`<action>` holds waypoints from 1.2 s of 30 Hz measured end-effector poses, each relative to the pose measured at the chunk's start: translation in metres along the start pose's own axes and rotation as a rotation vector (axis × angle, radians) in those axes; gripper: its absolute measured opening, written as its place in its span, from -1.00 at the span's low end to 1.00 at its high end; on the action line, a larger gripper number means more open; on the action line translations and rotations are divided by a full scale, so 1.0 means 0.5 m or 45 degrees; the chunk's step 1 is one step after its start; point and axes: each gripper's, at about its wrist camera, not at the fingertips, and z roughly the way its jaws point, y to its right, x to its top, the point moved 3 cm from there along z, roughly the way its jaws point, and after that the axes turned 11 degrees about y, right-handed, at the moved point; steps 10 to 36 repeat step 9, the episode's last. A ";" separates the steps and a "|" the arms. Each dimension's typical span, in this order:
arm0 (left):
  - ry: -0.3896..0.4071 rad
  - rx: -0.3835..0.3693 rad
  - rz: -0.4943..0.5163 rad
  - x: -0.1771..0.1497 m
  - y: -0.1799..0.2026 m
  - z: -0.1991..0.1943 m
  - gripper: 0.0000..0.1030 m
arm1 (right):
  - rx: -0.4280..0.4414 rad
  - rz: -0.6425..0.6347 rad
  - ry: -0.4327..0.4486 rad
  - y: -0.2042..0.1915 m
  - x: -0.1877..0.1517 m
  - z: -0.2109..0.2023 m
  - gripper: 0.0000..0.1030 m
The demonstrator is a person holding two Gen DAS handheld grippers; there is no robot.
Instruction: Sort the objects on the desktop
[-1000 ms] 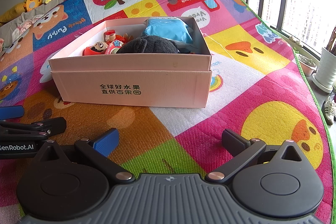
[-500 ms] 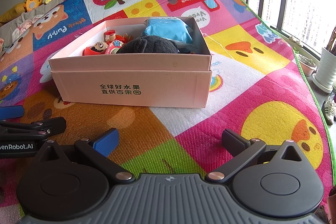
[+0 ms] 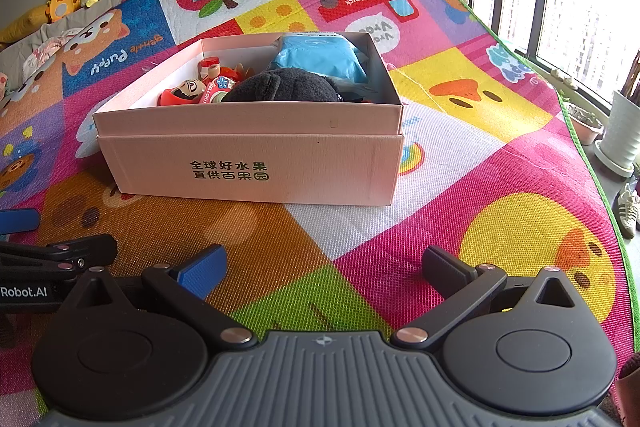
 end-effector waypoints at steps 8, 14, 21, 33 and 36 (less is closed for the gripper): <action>-0.001 0.001 0.001 -0.001 0.000 0.000 1.00 | 0.000 0.000 0.000 -0.001 0.000 0.000 1.00; -0.002 0.002 0.002 -0.001 0.000 0.001 1.00 | 0.000 -0.001 0.000 0.000 0.000 0.000 1.00; -0.002 0.002 0.002 -0.001 0.000 0.001 1.00 | 0.000 -0.001 0.000 0.000 0.000 0.000 1.00; -0.002 0.002 0.002 -0.001 0.000 0.001 1.00 | 0.000 -0.001 0.000 0.000 0.000 0.000 1.00; -0.002 0.002 0.002 -0.001 0.000 0.001 1.00 | 0.000 -0.001 0.000 0.000 0.000 0.000 1.00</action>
